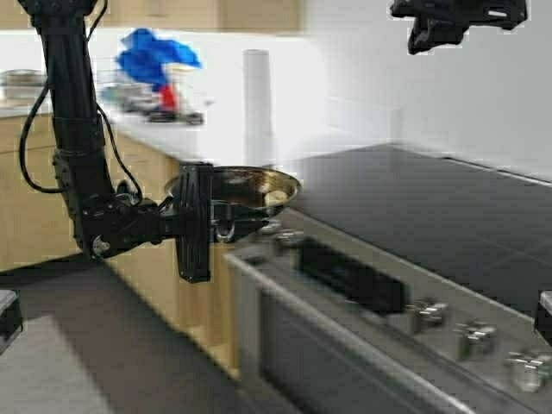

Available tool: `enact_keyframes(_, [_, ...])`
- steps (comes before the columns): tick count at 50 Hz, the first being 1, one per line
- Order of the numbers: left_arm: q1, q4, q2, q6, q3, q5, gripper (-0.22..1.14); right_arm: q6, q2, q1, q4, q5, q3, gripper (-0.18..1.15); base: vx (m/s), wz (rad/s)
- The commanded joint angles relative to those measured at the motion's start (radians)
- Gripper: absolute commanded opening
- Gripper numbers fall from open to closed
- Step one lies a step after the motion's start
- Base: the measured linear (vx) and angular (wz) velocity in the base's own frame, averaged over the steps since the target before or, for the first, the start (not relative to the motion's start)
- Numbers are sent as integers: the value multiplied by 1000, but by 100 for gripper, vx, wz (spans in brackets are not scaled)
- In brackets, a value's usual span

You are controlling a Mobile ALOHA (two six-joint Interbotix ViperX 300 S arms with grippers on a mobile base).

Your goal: Add oil to the pan and cook the shrimp and serve it

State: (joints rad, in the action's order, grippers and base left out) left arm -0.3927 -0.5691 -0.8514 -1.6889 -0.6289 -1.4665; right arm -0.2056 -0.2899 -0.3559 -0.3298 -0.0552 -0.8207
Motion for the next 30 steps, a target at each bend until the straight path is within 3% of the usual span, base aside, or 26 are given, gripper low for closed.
enact_keyframes(1, [3,3,74,57,21,-40,3,-3,-5,-3,6,-5,15,7,-5,50])
enact_keyframes(30, [3,2,89,51,11,-40,3,-2,-14,-3,15,32,0,7,-6,57])
